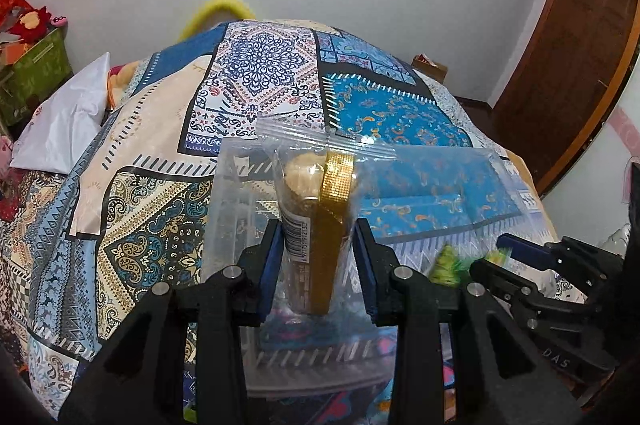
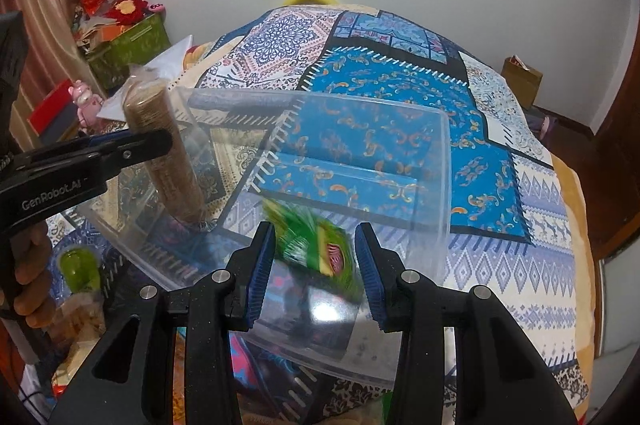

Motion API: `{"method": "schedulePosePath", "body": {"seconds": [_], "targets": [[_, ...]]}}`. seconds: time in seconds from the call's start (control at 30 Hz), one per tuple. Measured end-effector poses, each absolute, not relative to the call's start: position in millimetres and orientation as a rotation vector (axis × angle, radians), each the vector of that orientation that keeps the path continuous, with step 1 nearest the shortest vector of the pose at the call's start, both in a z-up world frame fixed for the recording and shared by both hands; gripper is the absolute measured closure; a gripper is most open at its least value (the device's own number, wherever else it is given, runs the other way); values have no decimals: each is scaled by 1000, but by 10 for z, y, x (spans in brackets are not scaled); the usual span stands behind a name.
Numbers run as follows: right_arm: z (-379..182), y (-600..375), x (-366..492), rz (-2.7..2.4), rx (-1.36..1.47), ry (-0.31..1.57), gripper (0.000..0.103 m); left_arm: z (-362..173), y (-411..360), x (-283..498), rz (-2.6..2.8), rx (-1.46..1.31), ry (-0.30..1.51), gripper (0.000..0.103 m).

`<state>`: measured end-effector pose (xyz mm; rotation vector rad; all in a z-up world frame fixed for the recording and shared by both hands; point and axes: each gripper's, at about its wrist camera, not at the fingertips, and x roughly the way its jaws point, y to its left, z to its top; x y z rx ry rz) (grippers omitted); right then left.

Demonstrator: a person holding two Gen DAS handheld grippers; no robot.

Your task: Organize snacks

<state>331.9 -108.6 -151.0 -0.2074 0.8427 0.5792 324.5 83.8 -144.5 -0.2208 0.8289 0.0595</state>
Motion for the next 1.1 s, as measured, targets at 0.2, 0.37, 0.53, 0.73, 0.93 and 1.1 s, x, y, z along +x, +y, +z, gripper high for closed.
{"method": "schedulePosePath", "body": {"seconds": [0.2,0.37,0.53,0.73,0.93,1.1], "targets": [[-1440,-1142,3293,572,-193,827,49,-1367,829,3194,65,-239,824,48],[-1303,-1212,3204,563,-190,797,47,-1192,802,3015,63,-216,783,45],[-1142,-1325,3085,554,-171,769,46,-1025,846,2770,66,-205,763,44],[-977,-1510,2860,535,-140,726,35,-866,964,2387,86,-168,740,41],[-952,-1622,2652,524,-133,721,34,-900,1144,2037,118,-158,763,38],[-1054,-1681,2511,522,-130,747,34,-1086,1287,1811,148,-164,814,38]]}}
